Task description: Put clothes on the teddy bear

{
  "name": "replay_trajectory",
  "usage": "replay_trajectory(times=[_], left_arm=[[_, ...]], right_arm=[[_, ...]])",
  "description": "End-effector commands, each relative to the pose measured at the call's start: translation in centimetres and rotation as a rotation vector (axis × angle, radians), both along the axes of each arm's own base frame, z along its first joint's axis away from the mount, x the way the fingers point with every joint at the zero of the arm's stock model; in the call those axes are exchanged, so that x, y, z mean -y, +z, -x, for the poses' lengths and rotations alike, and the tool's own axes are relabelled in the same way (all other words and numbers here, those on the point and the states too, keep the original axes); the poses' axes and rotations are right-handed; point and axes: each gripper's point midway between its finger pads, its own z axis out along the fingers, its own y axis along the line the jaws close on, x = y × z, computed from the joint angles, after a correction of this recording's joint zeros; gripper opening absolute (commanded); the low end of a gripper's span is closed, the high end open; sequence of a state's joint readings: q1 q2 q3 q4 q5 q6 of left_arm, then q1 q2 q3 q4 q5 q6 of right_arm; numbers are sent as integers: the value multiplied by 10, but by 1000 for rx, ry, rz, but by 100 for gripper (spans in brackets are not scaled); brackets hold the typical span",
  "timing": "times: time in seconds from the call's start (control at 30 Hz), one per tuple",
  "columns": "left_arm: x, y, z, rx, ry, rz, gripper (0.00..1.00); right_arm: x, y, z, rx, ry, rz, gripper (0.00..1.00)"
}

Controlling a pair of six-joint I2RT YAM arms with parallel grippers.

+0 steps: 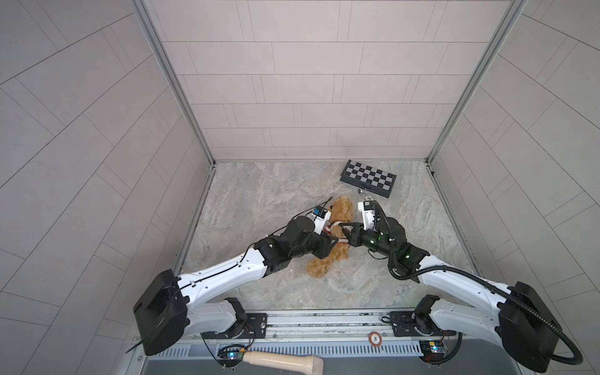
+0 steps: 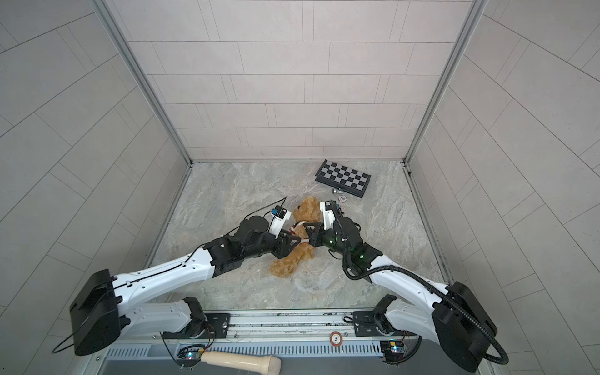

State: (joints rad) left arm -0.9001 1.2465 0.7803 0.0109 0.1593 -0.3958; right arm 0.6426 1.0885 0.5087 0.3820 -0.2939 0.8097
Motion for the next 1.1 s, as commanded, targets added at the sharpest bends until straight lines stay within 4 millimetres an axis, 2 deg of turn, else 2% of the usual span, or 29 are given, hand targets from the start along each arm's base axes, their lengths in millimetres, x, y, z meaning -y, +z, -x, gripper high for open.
replay_trajectory(times=[0.0, 0.1, 0.27, 0.57, 0.73, 0.93, 1.07], left_arm=[[12, 12, -10, 33, 2, 25, 48], [18, 10, -12, 22, -9, 31, 43], [20, 16, -12, 29, -11, 49, 41], [26, 23, -18, 37, -9, 47, 43], [27, 19, -23, 32, 11, 28, 43], [17, 20, -29, 50, 62, -9, 36], [13, 20, -28, 56, 66, -20, 27]], right_arm=[[-4, 22, -4, 54, -9, -61, 0], [-4, 23, -3, 54, -7, -64, 0], [-3, 16, -2, 47, -10, -59, 0], [-8, 13, -1, 40, 10, -64, 0], [-8, 12, 0, 41, 11, -62, 0], [-5, 13, 0, 49, 3, -52, 0], [-4, 13, 0, 53, 0, -34, 0]])
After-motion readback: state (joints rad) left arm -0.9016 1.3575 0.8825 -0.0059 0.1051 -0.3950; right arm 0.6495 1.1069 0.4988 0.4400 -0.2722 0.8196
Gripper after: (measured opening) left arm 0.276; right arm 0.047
